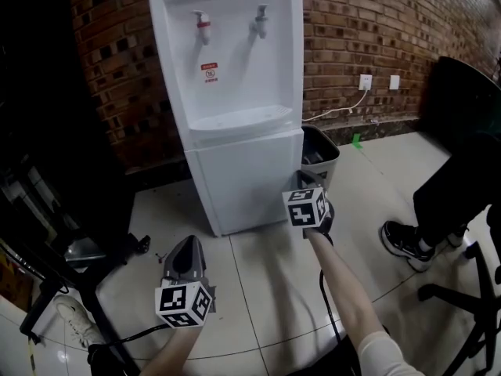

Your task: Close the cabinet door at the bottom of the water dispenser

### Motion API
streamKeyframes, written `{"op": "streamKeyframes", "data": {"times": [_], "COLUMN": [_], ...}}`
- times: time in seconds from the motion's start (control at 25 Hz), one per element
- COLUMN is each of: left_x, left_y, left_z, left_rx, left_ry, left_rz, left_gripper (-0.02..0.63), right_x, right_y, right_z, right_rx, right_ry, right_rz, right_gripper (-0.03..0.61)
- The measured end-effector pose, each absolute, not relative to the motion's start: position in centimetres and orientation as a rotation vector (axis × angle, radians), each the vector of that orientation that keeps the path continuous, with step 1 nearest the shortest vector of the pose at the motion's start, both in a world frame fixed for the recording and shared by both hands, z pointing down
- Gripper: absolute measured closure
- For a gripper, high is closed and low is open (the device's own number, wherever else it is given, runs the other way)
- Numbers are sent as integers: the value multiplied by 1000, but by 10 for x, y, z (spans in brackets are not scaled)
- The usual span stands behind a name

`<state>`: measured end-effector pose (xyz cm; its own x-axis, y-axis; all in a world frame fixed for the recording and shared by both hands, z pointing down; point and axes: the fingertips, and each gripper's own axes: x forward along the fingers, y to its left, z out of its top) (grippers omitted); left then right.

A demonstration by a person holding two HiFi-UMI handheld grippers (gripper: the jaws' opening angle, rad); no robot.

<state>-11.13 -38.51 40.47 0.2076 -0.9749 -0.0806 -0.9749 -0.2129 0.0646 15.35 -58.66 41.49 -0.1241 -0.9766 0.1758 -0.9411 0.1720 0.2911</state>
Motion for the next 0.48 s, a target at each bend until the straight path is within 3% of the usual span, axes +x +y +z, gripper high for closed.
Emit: {"op": "streamKeyframes", "data": {"times": [0.48], "left_x": [-91], "left_y": [-421], "left_z": [402], "left_rx": [-2456], "left_ry": [1972], "left_rz": [172], "left_gripper": [611], "right_x": [141], "right_y": [-604], "right_z": [425], "right_rx": [1863], "right_ry": [-2178], "right_rz": [-105], "right_gripper": [578]}}
